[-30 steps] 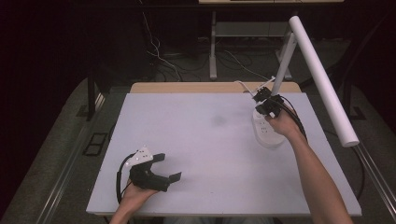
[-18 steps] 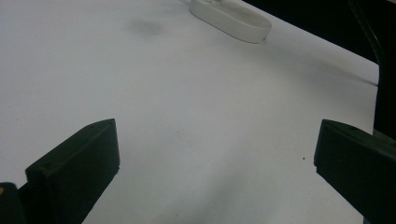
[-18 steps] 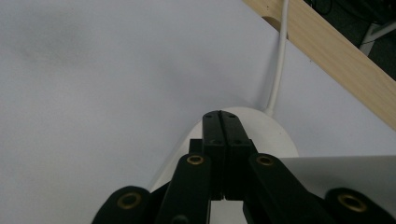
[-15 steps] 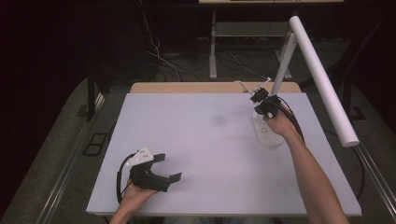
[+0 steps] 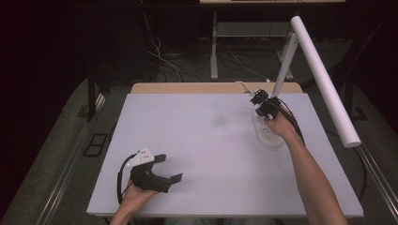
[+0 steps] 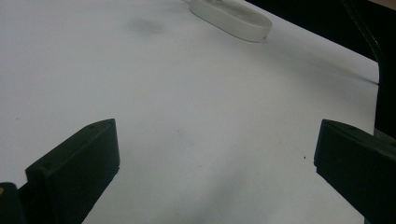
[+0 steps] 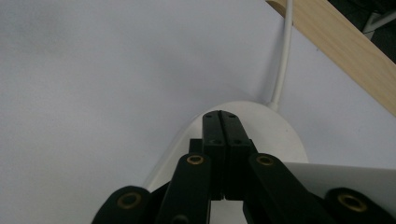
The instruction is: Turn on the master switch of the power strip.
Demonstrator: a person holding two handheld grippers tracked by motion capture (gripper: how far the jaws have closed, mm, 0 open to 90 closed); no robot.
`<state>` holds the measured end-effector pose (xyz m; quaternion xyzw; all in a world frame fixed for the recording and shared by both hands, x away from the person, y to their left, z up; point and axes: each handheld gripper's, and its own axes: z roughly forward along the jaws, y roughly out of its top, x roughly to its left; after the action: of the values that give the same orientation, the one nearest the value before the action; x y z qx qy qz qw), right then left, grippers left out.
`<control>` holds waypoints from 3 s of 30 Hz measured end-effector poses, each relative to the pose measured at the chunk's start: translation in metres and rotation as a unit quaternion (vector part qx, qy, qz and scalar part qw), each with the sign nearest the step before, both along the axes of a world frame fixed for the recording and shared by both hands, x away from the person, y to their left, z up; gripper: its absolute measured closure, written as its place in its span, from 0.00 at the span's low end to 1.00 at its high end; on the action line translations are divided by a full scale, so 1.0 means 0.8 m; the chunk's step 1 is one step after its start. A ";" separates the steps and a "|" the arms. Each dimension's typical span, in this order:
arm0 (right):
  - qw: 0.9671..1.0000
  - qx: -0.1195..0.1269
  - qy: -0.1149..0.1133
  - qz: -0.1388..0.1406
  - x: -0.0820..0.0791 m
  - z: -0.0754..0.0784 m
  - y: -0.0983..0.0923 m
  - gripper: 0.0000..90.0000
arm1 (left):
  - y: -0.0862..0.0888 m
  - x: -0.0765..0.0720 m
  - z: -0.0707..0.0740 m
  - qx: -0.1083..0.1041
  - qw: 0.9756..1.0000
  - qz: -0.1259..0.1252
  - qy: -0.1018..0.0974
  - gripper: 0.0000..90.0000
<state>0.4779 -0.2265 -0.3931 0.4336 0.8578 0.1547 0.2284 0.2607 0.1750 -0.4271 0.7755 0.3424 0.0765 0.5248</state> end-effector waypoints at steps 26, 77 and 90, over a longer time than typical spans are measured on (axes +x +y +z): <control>1.000 0.005 0.004 -0.003 0.002 -0.013 -0.007 1.00 | 0.000 0.000 0.000 0.005 1.000 -0.003 0.000 0.00; 0.999 -0.040 0.011 -0.009 0.008 -0.017 0.006 1.00 | -0.002 0.003 -0.003 0.012 1.000 -0.011 0.003 0.00; 1.000 -0.026 0.001 -0.008 0.006 -0.010 0.014 1.00 | -0.002 0.005 -0.004 0.009 1.000 -0.009 0.004 0.00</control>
<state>0.4828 -0.2152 -0.4012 0.4345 0.8584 0.1298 0.2400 0.2644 0.1733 -0.4300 0.7833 0.3371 0.0721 0.5173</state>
